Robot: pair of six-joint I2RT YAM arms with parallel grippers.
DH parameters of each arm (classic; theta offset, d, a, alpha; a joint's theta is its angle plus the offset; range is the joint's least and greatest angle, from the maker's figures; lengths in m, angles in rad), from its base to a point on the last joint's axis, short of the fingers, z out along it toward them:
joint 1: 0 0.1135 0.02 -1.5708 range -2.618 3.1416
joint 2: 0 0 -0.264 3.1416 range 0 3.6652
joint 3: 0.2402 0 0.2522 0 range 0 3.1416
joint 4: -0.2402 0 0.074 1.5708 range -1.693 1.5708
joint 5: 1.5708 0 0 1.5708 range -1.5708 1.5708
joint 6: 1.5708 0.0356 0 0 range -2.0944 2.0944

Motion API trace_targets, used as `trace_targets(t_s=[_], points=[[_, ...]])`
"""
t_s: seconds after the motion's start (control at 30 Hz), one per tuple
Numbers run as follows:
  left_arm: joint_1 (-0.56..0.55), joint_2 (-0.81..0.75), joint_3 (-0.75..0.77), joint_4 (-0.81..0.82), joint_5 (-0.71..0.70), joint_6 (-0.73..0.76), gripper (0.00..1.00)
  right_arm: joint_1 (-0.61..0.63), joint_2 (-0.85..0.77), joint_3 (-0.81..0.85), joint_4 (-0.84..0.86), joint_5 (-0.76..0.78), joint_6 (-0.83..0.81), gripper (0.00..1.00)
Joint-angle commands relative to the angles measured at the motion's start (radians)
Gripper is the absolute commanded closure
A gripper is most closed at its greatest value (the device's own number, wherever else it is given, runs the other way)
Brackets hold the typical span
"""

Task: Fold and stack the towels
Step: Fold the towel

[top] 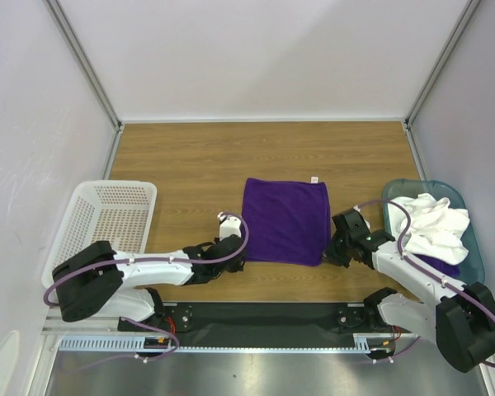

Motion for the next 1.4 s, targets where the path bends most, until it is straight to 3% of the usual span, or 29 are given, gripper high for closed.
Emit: trace_targets(t_s=[0.0,0.33,0.57,0.77,1.07,1.37], points=[[0.0,-0.036,0.008,-0.11,-0.093,-0.028,0.97,0.02,-0.015,0.027,0.023,-0.011,0.028,1.0],[0.0,-0.089,-0.055,-0.069,-0.079,-0.016,0.92,0.067,-0.002,0.187,-0.03,0.067,-0.001,1.0],[-0.001,-0.103,-0.094,0.023,-0.039,0.018,0.67,0.072,0.023,0.191,-0.024,0.069,-0.003,1.0],[-0.003,-0.089,-0.086,0.064,0.004,0.033,0.6,0.072,0.003,0.21,-0.038,0.08,-0.007,1.0],[-0.004,-0.014,-0.063,-0.004,-0.043,-0.036,0.71,0.072,-0.032,0.239,-0.07,0.095,-0.012,1.0],[-0.003,0.007,-0.026,-0.141,-0.114,-0.128,0.93,0.072,-0.037,0.236,-0.119,0.135,-0.032,1.0]])
